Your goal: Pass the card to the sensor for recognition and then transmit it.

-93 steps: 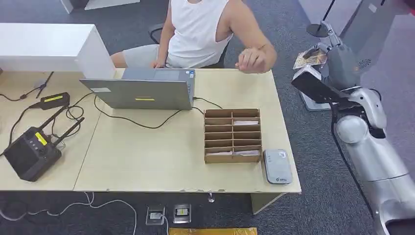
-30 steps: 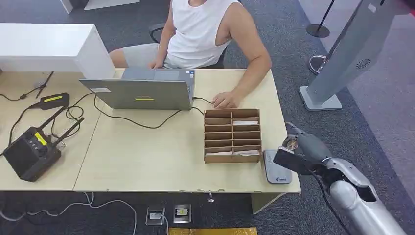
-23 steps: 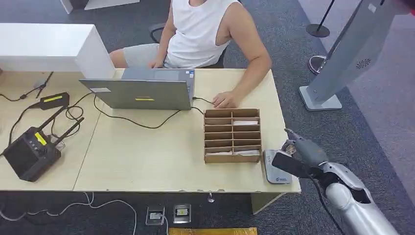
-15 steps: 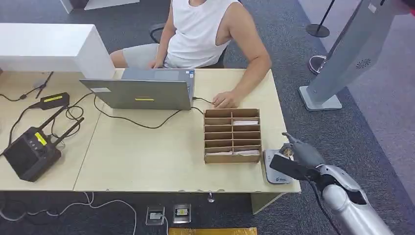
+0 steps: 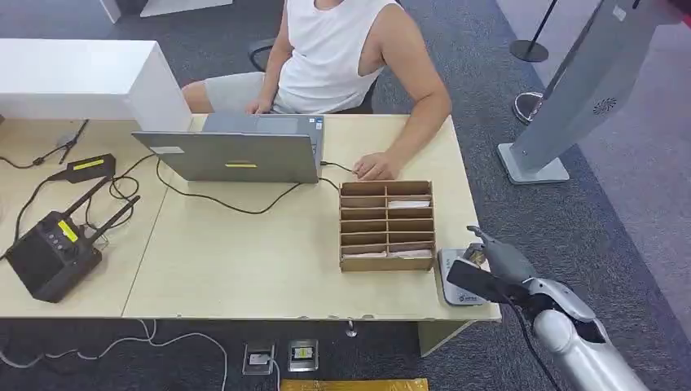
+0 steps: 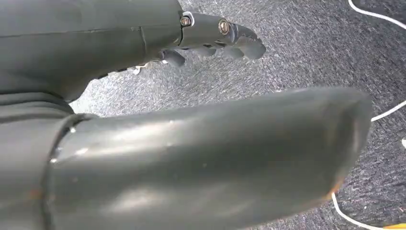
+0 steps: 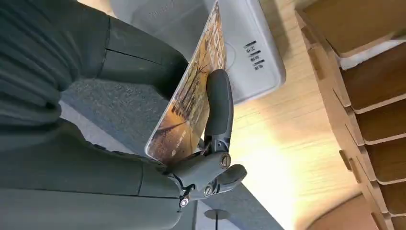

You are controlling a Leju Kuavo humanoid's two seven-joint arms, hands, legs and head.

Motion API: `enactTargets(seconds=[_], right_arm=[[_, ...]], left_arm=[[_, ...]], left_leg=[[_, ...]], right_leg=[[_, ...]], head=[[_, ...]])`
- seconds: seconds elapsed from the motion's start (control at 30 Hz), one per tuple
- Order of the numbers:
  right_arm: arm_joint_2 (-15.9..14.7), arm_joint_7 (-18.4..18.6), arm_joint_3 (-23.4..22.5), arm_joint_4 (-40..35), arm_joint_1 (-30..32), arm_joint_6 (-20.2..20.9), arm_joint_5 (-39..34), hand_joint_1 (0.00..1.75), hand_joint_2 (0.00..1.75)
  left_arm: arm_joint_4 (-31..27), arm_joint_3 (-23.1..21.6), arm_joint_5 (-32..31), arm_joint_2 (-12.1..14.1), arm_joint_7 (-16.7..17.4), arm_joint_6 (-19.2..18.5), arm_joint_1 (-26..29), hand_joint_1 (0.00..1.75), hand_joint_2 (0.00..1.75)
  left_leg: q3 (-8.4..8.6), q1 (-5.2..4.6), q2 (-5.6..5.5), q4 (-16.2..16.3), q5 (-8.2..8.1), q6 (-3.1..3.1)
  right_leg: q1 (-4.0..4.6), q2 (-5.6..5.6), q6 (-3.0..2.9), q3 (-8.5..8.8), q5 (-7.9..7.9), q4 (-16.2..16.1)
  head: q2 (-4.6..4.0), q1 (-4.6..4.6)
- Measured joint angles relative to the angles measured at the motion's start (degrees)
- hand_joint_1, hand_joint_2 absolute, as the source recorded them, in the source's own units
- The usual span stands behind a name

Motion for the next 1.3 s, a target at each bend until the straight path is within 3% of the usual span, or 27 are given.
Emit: enactTargets(seconds=[1.0, 1.3], right_arm=[[-0.9, -1.3, -0.4, 0.2, 0.9, -1.0, -1.4, 1.75, 1.75], [-2.7, -4.9, -0.7, 1.6, -11.1, -4.2, 1.9, 1.75, 1.75]], left_arm=[[0.0, 0.0, 0.1, -0.2, 0.0, 0.3, 1.5, 0.00, 0.00], [0.0, 0.0, -0.5, -0.2, 0.0, -0.3, 1.4, 0.00, 0.00]], left_leg=[[0.01, -0.01, 0.03, 0.0, 0.00, 0.00], [0.03, -0.01, 0.12, 0.0, 0.02, -0.01]], right_leg=[[0.00, 0.02, 0.00, 0.04, 0.01, 0.0], [-0.01, 0.11, 0.01, 0.01, 0.03, 0.0]], head=[[0.00, -0.02], [0.00, -0.02]])
